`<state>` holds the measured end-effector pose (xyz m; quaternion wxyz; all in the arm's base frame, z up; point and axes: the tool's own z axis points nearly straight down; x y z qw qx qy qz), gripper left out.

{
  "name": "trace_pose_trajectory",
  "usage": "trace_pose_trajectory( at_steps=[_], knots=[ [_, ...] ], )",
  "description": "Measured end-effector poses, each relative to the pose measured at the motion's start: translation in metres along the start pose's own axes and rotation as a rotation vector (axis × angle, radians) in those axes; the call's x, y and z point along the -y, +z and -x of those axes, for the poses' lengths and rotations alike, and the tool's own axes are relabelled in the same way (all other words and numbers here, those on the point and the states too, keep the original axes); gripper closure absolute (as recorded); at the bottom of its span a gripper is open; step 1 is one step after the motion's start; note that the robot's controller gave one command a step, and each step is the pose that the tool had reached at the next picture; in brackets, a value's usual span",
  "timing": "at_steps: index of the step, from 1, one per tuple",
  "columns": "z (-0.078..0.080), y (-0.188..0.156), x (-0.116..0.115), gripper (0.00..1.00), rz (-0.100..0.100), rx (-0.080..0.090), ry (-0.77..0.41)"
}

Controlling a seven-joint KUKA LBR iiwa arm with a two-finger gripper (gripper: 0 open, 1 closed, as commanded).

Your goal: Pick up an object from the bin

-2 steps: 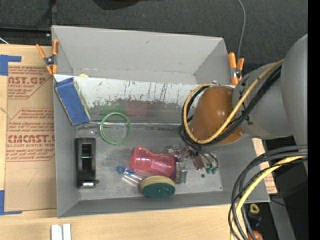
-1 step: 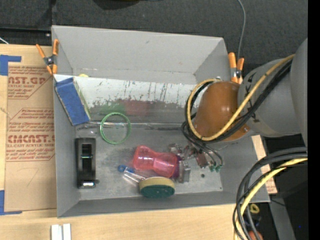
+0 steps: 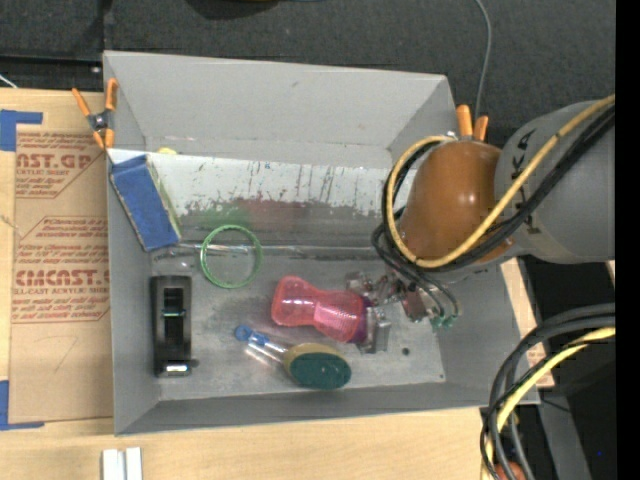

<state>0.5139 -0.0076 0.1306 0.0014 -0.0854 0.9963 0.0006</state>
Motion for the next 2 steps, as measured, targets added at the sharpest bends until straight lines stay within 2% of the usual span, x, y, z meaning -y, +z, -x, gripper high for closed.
trace_pose_trajectory(
  at_steps=[2],
  knots=[
    [0.000,-0.040,-0.001,1.00,0.000,-0.001,0.000]
  ],
)
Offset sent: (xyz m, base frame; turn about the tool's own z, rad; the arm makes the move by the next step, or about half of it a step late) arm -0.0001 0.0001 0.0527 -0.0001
